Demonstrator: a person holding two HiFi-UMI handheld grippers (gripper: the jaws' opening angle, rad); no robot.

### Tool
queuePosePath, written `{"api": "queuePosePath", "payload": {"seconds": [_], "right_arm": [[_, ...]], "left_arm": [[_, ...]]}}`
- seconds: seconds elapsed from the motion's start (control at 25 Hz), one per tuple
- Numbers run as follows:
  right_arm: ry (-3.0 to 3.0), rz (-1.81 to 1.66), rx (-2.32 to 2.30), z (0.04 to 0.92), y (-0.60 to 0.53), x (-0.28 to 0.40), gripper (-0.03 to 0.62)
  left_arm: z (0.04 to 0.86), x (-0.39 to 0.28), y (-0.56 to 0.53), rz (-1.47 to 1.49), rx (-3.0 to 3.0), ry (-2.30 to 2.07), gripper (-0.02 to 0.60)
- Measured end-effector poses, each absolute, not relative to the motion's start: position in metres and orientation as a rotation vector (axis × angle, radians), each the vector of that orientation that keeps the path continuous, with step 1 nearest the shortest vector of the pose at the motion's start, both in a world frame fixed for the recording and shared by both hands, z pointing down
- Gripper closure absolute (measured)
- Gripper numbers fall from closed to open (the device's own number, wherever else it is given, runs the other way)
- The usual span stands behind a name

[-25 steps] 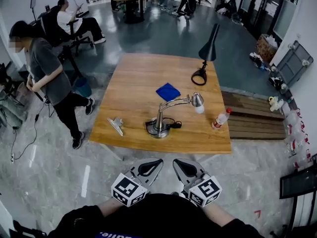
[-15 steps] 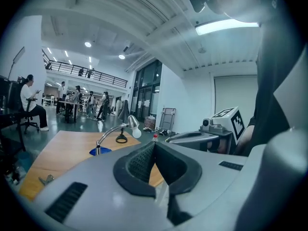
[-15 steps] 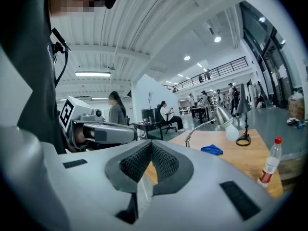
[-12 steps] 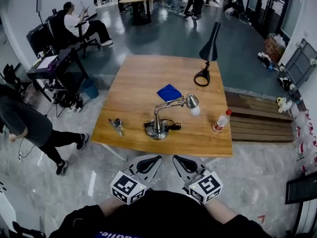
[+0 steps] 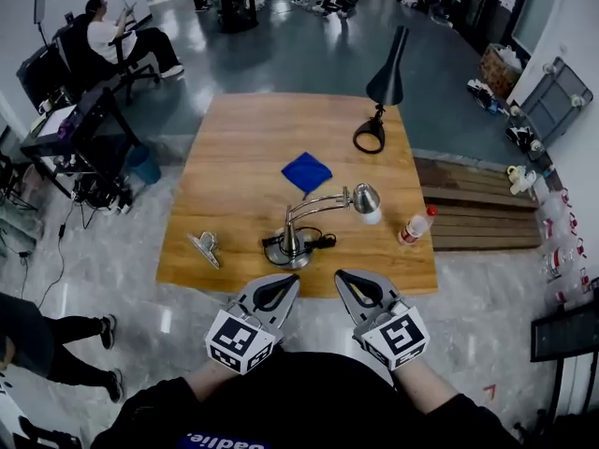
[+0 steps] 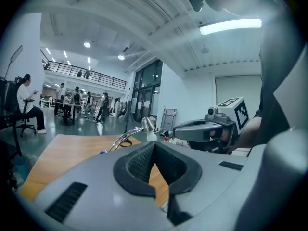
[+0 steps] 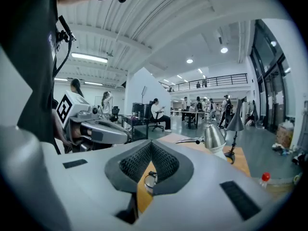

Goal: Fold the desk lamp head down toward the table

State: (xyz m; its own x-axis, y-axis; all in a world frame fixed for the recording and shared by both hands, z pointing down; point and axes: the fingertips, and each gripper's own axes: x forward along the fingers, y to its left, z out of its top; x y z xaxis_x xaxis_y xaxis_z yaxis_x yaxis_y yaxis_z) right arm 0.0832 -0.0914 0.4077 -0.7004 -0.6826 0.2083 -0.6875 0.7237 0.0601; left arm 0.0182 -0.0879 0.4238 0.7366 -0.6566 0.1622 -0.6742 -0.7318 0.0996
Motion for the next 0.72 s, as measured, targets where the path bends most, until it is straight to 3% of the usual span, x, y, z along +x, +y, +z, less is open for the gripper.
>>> {"api": "queuePosePath", "payload": {"seconds": [0.72], "right_arm": [[-2.344, -0.205, 1.319, 0.399, -0.201, 0.030, 0.589]], "left_arm": [[0.438, -0.042, -0.187, 0.173, 2.903, -0.710, 0.572]]}}
